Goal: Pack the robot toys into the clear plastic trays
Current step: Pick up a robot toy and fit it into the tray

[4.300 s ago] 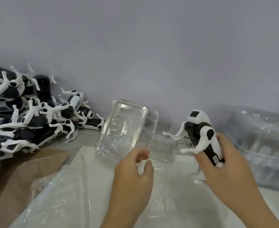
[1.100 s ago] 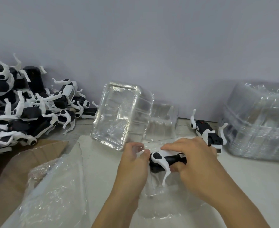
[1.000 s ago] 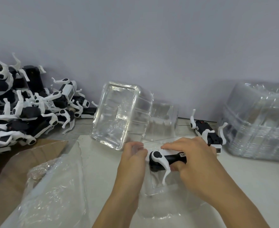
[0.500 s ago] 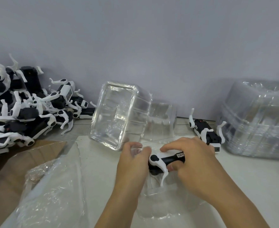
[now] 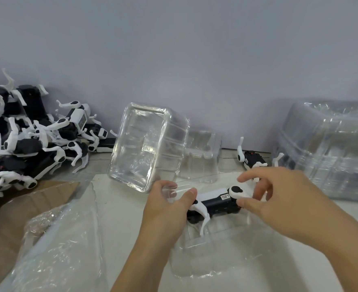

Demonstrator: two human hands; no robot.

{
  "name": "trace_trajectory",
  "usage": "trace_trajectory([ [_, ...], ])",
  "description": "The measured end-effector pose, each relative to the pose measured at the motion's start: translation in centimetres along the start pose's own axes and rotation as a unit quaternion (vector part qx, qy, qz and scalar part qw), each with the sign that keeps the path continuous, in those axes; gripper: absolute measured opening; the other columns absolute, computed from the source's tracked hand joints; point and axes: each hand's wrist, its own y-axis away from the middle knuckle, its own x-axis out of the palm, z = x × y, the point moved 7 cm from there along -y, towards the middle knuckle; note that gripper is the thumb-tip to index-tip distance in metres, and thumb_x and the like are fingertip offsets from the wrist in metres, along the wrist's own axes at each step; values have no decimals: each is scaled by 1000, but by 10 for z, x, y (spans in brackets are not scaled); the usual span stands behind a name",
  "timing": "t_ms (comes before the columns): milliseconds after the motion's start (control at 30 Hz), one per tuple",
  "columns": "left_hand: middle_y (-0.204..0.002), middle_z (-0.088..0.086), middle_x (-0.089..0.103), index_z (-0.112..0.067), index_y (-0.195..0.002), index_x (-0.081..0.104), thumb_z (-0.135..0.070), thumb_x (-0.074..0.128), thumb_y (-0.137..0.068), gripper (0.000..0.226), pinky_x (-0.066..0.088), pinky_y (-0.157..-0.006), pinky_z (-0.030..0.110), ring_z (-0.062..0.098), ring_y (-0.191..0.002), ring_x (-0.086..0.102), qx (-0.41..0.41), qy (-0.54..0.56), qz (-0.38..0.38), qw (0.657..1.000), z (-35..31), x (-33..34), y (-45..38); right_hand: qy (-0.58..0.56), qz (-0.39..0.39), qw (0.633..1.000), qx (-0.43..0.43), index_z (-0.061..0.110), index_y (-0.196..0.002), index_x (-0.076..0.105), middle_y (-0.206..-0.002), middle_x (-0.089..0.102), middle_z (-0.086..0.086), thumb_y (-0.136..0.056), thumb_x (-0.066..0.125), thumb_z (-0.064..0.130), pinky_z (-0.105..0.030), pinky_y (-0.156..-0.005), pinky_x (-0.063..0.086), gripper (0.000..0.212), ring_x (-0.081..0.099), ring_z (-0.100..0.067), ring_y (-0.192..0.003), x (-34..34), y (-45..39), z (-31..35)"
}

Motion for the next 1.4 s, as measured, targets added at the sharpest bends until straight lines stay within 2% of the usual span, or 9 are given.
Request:
trace_trajectory([
  [200,-107,-16,57,-37,-100,49,-48,75,-80,35,38,-52,6,-9,-83,55,14,-82,28,996,-3,-1,-2,3,-47,999,-2,44,-78,63,-63,67,15,-81,76,43,-26,-65,42,13,58,-9,-84,3,-6,0],
  [367,-106,-11,60,-36,-99,49,-50,78,-77,39,39,-51,8,-6,-78,58,18,-97,11,995,-5,-2,-2,-4,-114,993,3,34,-83,77,-74,59,16,-81,80,29,-13,-59,35,6,53,-2,-74,7,-7,-3],
  [633,-105,-10,63,-35,-98,53,-43,77,-80,31,39,-62,20,1,-87,60,13,-33,-16,999,-1,1,-2,24,-69,997,37,30,-77,77,-78,53,11,-84,77,35,-14,-47,33,9,50,-4,-62,13,-11,-8],
  [767,-92,-14,63,-30,-93,61,-41,65,-90,12,40,-63,22,-4,-73,59,-5,32,-44,998,3,1,-4,11,-71,997,2,40,-105,62,-95,50,18,-84,73,41,-16,-62,34,23,53,-3,-84,14,-7,2],
  [833,-94,-8,65,-26,-92,64,-38,61,-92,13,43,-69,26,6,-84,62,-14,73,-51,996,5,2,-5,-13,-72,997,-40,47,-103,50,-98,45,23,-80,71,49,-22,-70,37,32,49,-1,-94,19,-3,18],
  [967,-101,-2,68,-23,-95,67,-35,59,-93,15,49,-81,32,15,-97,64,-17,91,-63,994,6,2,-7,-16,-55,995,-84,50,-108,55,-102,48,27,-74,62,67,-31,-92,38,39,41,-2,-108,41,2,43],
  [1033,-102,1,68,-22,-95,67,-35,59,-93,15,51,-88,38,19,-99,65,-16,93,-61,994,6,2,-7,27,-50,994,-94,51,-110,61,-103,51,26,-79,59,67,-33,-90,29,35,33,-3,-109,49,3,47],
  [1133,-99,-3,67,-23,-93,66,-35,58,-95,15,45,-75,29,12,-95,62,-6,91,-67,994,6,1,-7,43,-38,994,-94,49,-102,68,-98,54,20,-86,61,56,-32,-79,17,19,29,-6,-98,52,2,47],
  [1400,-98,3,66,-22,-88,67,-27,59,-93,11,40,-66,23,-6,-61,53,19,60,-69,996,2,1,-6,-5,-8,994,-112,65,-92,58,-82,58,18,-80,71,54,-32,-84,38,21,45,-3,-91,49,-1,44],
])
